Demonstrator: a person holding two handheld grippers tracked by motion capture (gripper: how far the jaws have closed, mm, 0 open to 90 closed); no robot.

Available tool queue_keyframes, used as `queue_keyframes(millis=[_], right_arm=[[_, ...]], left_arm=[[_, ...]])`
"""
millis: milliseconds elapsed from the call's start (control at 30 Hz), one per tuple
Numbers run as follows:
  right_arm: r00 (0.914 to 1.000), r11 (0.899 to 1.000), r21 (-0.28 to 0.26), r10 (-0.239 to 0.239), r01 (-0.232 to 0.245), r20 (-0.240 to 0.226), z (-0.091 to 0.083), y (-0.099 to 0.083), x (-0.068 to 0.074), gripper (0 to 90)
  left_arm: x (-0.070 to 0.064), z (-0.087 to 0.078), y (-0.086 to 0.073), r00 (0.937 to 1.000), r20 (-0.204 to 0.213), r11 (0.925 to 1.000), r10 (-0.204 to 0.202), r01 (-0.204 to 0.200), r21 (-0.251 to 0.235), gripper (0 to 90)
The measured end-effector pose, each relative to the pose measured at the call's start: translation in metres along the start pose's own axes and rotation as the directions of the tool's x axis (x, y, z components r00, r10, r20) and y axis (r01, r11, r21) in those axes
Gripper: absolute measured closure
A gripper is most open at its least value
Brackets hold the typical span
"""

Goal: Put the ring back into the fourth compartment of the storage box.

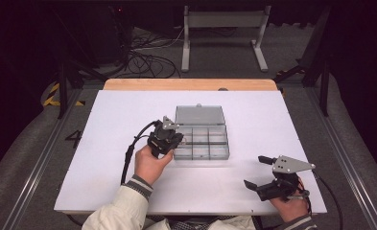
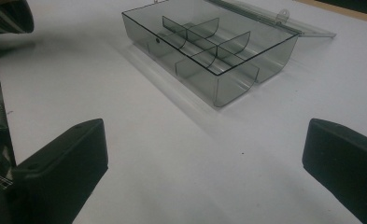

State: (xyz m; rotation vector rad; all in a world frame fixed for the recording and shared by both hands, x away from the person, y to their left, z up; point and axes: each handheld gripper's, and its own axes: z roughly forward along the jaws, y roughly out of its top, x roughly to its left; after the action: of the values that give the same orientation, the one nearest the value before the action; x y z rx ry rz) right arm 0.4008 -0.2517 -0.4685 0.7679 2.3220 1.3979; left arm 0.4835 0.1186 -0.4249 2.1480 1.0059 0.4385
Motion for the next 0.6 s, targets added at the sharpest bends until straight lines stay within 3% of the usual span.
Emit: queue_keyframes(millis=[600], right_arm=[[1.0000,1.000,0.000,0.002,-0.002,-0.002,0.000,0.000,0.000,0.7]], left_arm=[[0.000,0.014,-0.002,0.9995,-0.016,0.9972,0.028,-0.027,0.070,86.2]])
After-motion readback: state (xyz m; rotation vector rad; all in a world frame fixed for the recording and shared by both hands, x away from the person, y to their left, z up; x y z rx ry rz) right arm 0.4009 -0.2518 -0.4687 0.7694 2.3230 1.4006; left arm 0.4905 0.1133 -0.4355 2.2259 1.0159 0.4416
